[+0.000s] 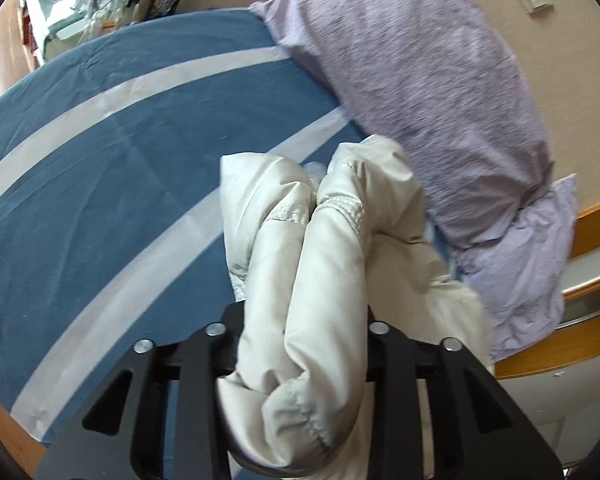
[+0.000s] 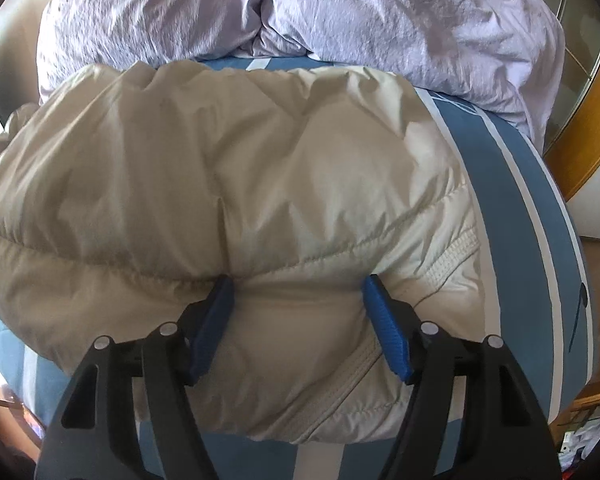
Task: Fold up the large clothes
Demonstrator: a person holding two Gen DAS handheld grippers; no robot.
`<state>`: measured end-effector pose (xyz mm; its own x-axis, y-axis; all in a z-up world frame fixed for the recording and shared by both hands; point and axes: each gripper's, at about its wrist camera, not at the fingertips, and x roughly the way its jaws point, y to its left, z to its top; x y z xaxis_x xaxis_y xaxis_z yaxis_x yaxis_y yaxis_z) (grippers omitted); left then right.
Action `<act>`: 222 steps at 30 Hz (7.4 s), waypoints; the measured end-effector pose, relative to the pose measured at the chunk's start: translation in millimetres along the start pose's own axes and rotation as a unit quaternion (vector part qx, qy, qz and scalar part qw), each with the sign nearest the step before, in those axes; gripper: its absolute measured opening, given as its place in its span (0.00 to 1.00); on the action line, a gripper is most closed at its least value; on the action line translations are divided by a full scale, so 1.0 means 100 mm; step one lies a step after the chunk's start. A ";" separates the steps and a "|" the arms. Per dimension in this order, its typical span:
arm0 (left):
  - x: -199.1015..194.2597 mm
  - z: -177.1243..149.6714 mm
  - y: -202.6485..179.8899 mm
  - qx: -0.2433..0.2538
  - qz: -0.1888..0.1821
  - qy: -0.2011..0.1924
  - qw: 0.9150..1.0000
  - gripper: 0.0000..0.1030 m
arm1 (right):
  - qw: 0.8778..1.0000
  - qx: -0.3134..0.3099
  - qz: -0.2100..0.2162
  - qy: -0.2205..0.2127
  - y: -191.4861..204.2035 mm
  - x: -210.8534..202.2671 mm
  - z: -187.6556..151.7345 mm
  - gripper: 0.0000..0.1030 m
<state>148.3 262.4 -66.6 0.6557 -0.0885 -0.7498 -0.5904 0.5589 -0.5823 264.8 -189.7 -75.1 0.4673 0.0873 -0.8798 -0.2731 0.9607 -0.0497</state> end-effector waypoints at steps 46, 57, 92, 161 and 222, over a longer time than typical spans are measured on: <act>0.54 -2.38 -3.44 0.334 -0.202 0.167 0.905 0.26 | 0.995 0.070 0.055 -0.048 -0.52 -0.21 -0.15 0.67; 0.86 -2.90 -3.44 0.396 -0.156 0.190 0.885 0.28 | 0.990 0.131 -0.016 -0.053 -1.19 -0.41 -0.43 0.67; 0.35 -3.29 -3.46 0.489 -0.113 0.104 0.858 0.82 | 0.979 0.178 -0.045 -0.090 -1.81 -0.70 -0.38 0.67; 0.60 -3.03 -2.89 0.487 -0.068 0.098 0.865 0.82 | 0.990 0.001 0.110 -0.085 -0.95 -0.40 0.54 0.05; 1.00 -2.01 -3.32 0.470 0.032 -0.033 0.881 0.83 | 0.987 0.086 0.109 -0.077 -1.11 0.07 0.03 0.01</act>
<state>315.1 -98.0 -11.0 0.6788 -0.0009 -0.7343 0.0038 1.0000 0.0023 300.8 -294.9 -73.8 0.5393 0.3239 -0.7773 -0.2407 0.9438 0.2263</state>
